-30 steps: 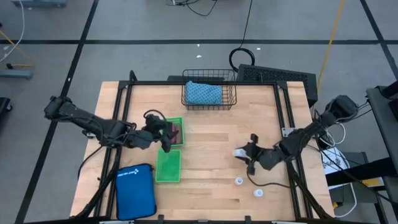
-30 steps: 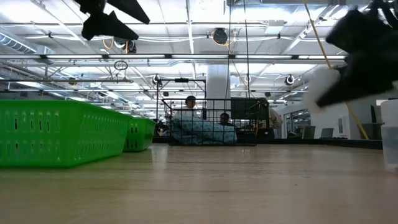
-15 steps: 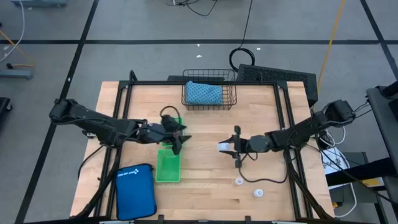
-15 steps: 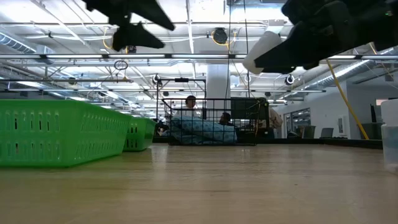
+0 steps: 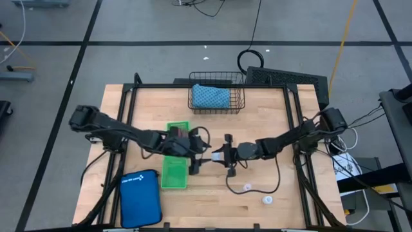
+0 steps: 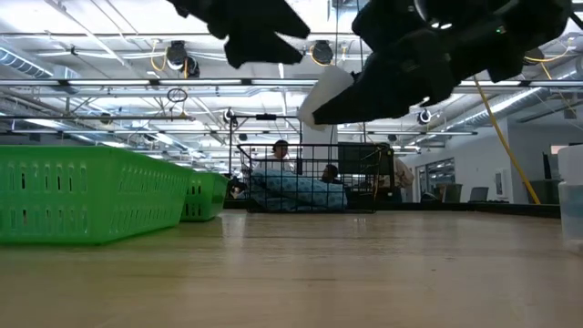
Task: Pick & Place Medicine items
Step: Put the top white pill bottle into the bottom green bin
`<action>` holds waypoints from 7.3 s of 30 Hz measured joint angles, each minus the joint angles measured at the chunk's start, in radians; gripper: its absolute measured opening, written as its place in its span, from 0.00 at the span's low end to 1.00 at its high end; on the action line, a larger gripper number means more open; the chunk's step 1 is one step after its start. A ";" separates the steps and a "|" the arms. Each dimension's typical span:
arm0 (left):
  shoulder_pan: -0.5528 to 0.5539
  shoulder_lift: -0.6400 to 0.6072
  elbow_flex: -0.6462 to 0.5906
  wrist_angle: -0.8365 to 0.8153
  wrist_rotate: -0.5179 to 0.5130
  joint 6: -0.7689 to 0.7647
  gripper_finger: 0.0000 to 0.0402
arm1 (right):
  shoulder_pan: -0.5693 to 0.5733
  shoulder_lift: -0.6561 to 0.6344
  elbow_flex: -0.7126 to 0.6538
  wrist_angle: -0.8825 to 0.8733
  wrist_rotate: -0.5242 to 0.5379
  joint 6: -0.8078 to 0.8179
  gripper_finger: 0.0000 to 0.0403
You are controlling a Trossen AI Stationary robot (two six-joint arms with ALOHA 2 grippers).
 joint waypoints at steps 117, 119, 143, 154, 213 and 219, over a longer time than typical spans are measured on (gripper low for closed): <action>0.035 -0.311 -0.034 -0.340 -0.044 -0.197 0.77 | -0.062 0.149 0.122 0.343 -0.024 0.106 0.34; 0.059 -0.275 0.111 -0.538 0.002 -0.215 0.78 | -0.062 0.149 0.122 0.331 -0.024 0.107 0.34; 0.098 0.203 0.663 -1.062 0.152 0.133 0.74 | -0.062 0.149 0.122 0.292 -0.025 0.109 0.34; 0.098 0.185 0.663 -1.059 0.152 0.077 0.74 | -0.061 0.149 0.122 0.286 -0.025 0.109 0.34; -0.156 -0.135 0.250 -1.063 0.000 -0.443 0.34 | -0.041 0.018 0.122 0.051 -0.024 0.109 0.48; -0.232 -0.160 0.045 -0.886 -0.007 -0.584 0.34 | -0.043 0.014 0.121 0.047 -0.023 0.106 0.47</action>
